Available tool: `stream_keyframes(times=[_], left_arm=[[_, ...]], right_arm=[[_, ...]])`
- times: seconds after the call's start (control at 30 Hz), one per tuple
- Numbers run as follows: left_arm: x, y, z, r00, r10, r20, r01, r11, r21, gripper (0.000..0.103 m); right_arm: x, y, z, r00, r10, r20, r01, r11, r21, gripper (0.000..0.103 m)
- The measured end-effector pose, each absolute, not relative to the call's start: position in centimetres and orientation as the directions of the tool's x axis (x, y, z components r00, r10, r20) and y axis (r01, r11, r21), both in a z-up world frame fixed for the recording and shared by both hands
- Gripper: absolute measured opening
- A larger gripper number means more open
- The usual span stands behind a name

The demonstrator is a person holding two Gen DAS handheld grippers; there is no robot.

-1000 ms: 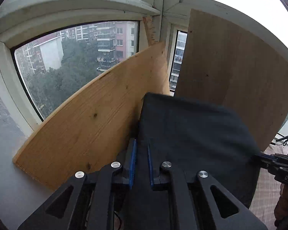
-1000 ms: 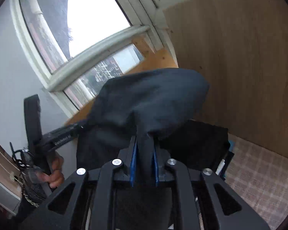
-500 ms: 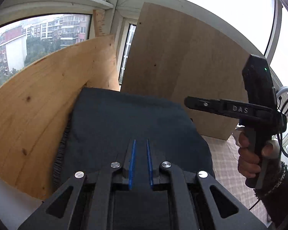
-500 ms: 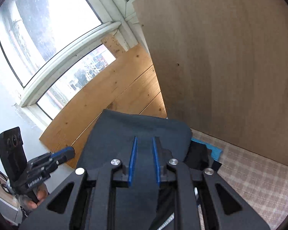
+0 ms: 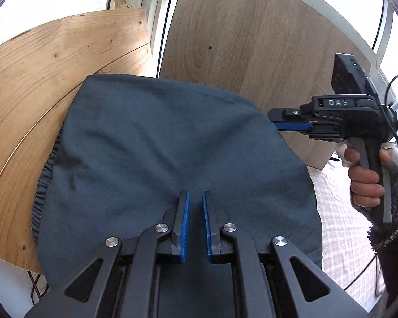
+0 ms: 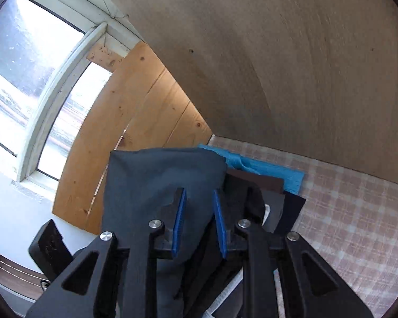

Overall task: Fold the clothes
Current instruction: 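Lower the pants onto the clothes stack and open both grippers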

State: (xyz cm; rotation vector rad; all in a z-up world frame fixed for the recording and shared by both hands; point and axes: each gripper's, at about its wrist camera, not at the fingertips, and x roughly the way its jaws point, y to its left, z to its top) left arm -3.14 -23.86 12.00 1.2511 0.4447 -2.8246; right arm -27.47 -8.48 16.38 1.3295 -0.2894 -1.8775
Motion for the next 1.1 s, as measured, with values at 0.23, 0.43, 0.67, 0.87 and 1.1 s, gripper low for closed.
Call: stream_keyframes(times=[0.23,0.43,0.67,0.87,1.1], left_arm=[[-2.1,-24.1,12.3,-0.679,0.094,-0.728,0.124,-0.963,-0.239,0.009],[-2.3,-24.7,12.5,-0.679,0.086,-0.729,0.136,-0.961,-0.241,0.009],[-2.6,-24.2,13.7,-0.705,0.079,-0.705,0.113,-0.969,-0.222,0.009],[-4.7,-24.5,12.2,-0.654,0.055,-0.754,0.119,-0.977,-0.174,0.009],[-3.8,-26.6,14.1,-0.688,-0.002,-0.725,0.166,-0.974,-0.154,0.009]], right_arm=[[-31.1,-10.8,12.7,-0.005,-0.765,-0.644,0.37,-0.6,0.709,0.036],[-30.0,-10.0,14.1,-0.058,-0.81,-0.584,0.397,-0.555,0.731,0.011],[-27.0,-7.4,18.7,-0.229,-0.805,-0.547,0.467,-0.584,0.664,0.009],[-28.3,-9.4,15.3,-0.302,-0.568,-0.765,0.487,-0.782,0.389,0.016],[-20.5,-3.9,19.8,-0.374,-0.675,-0.636,0.538,-0.716,0.444,0.021]])
